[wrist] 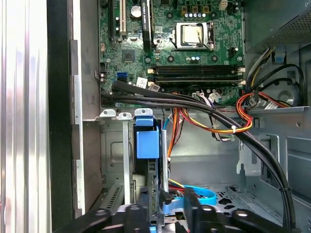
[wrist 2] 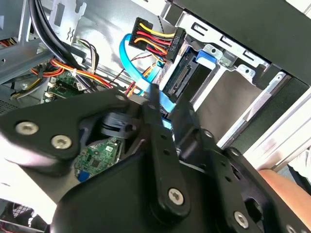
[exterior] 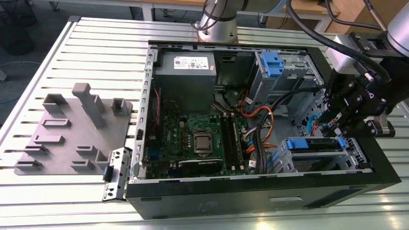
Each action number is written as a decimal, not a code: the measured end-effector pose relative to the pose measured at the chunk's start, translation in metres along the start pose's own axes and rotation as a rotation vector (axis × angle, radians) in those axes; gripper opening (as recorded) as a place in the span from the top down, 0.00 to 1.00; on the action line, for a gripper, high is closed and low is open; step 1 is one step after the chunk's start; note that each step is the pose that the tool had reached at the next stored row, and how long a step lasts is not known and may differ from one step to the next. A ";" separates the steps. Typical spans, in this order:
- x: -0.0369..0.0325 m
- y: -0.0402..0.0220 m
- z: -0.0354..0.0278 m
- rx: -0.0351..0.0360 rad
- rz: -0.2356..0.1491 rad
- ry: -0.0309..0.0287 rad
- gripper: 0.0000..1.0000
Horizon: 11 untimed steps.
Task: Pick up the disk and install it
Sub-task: 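Insert the first disk wire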
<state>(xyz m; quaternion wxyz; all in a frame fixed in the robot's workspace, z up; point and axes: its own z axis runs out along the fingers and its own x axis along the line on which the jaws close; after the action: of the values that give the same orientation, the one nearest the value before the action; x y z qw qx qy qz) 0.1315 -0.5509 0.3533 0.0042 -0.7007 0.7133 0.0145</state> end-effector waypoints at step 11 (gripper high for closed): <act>0.0000 0.0000 0.0001 0.0000 0.000 0.0000 0.84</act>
<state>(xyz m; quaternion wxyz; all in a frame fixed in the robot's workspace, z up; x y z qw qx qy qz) 0.1315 -0.5509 0.3532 0.0042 -0.7007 0.7133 0.0145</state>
